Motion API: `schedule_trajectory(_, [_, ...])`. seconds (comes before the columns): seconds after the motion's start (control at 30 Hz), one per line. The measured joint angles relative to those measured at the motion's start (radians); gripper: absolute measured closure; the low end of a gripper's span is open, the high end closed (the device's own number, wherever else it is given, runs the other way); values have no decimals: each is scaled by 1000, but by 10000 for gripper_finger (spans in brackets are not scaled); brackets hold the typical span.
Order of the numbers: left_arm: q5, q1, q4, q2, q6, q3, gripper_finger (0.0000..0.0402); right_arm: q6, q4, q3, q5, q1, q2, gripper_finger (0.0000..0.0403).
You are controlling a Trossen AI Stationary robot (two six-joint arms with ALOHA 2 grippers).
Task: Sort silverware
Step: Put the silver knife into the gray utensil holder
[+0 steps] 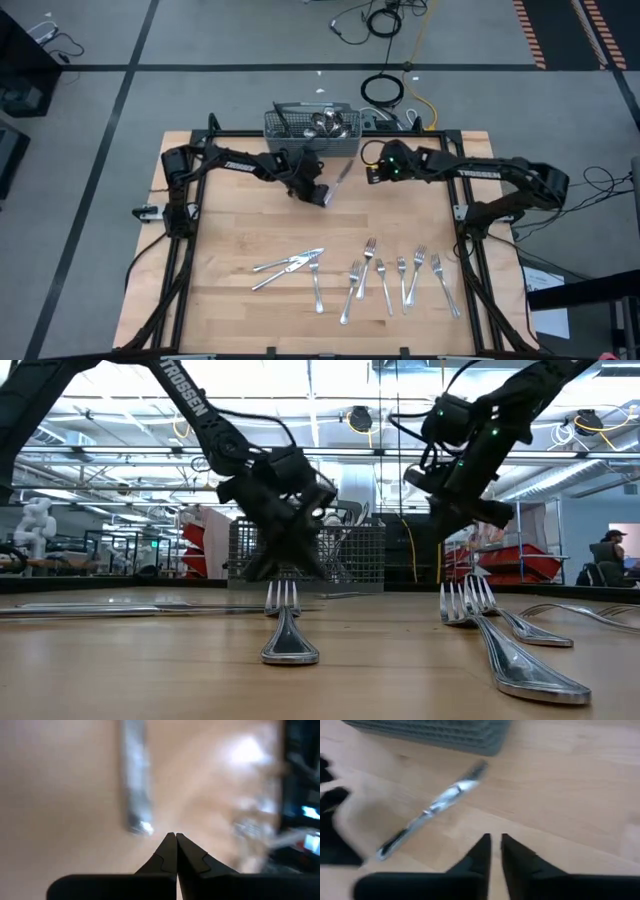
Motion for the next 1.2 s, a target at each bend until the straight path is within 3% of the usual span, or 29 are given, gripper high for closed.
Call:
schedule_trajectory(0.17, [149,-36,141,-6,-102,38,401,-16,-9,1,-3,-6,22,393])
schedule_trajectory(0.37, [169,-56,208,-29,-132,136,401,-39,85,2,-53,25,43,402])
schedule_trajectory(0.57, [244,24,184,-99,-95,201,401,-47,164,2,-97,-5,132,403])
schedule_trajectory(0.73, [286,112,180,-233,-78,215,401,-18,327,20,-128,55,256,403])
schedule_trajectory(1.0, [247,202,176,-410,18,216,401,-102,289,251,-122,109,461,403])
schedule_trajectory(1.2, [232,239,171,-454,36,216,401,-204,74,491,-84,146,603,403])
